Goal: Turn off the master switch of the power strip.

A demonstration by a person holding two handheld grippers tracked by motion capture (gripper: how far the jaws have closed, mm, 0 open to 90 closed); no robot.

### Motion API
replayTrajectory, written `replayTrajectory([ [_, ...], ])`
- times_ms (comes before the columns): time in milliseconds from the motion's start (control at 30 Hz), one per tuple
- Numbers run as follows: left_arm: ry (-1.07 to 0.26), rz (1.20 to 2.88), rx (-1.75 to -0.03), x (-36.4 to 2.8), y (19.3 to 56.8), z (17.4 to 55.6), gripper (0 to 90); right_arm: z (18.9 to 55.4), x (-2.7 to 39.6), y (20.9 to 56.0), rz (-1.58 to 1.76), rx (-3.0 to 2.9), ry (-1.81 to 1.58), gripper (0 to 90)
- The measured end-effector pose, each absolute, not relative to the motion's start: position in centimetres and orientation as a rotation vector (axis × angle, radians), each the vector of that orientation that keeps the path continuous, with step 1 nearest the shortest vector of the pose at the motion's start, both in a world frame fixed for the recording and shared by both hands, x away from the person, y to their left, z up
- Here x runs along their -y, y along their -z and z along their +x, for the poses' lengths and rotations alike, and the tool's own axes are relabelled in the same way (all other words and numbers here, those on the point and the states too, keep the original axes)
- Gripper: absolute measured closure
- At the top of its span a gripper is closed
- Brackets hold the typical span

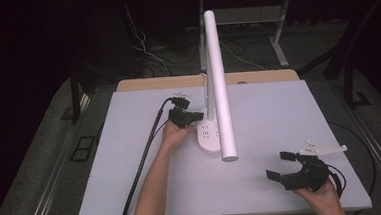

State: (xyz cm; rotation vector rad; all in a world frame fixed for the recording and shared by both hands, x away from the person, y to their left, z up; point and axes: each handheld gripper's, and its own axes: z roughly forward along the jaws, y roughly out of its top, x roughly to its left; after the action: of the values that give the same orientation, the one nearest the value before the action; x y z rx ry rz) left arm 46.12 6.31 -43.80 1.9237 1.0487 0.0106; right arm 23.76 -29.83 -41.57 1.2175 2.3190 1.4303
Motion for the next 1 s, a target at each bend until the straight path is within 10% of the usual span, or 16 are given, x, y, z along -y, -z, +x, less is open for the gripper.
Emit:
replayTrajectory([
  [1000, -0.071, 1.859, -1.012, -9.8, 41.9, 44.6, 85.6, 24.2, 29.8, 41.9, 1.267, -2.324, -1.422, 0.3],
])
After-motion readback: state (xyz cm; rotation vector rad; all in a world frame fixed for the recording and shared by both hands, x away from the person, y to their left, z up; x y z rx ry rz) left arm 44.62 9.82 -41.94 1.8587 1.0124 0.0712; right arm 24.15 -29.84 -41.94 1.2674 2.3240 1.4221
